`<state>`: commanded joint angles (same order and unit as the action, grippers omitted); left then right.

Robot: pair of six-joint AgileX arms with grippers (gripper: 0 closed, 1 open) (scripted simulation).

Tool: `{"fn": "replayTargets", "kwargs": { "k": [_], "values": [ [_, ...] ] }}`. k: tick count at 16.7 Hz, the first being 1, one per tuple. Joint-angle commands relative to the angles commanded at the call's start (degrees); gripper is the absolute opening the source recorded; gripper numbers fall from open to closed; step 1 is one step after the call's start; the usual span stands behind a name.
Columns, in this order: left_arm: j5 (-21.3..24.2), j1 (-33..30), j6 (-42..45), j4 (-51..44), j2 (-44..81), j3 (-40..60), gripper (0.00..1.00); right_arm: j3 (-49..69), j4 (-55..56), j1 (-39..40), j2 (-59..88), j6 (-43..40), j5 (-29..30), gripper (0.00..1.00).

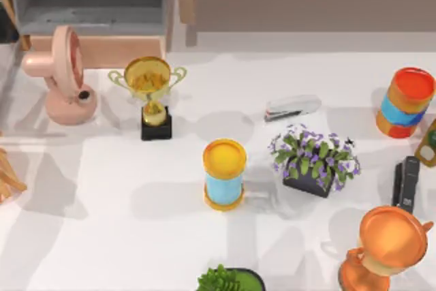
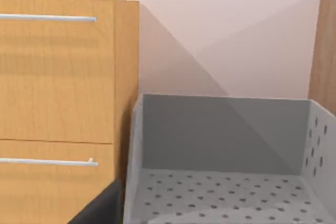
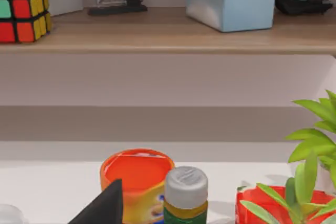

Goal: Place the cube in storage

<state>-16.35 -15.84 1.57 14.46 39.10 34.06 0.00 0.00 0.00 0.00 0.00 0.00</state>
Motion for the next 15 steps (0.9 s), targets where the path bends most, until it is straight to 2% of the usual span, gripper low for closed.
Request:
{"fn": "replayTargets", "kwargs": {
  "k": [9,12,15],
  "values": [
    [-20.06,-22.07,0.99,16.94,66.58,43.82,1.0,0.0,0.0,0.0,0.0,0.0,0.0,1.0],
    [-25.21,-27.88,0.59,20.92,83.43,54.95,1.0,0.0,0.0,0.0,0.0,0.0,0.0,1.0],
    [-28.9,-32.01,-0.06,23.73,94.98,62.93,1.0,0.0,0.0,0.0,0.0,0.0,0.0,1.0]
  ]
}}
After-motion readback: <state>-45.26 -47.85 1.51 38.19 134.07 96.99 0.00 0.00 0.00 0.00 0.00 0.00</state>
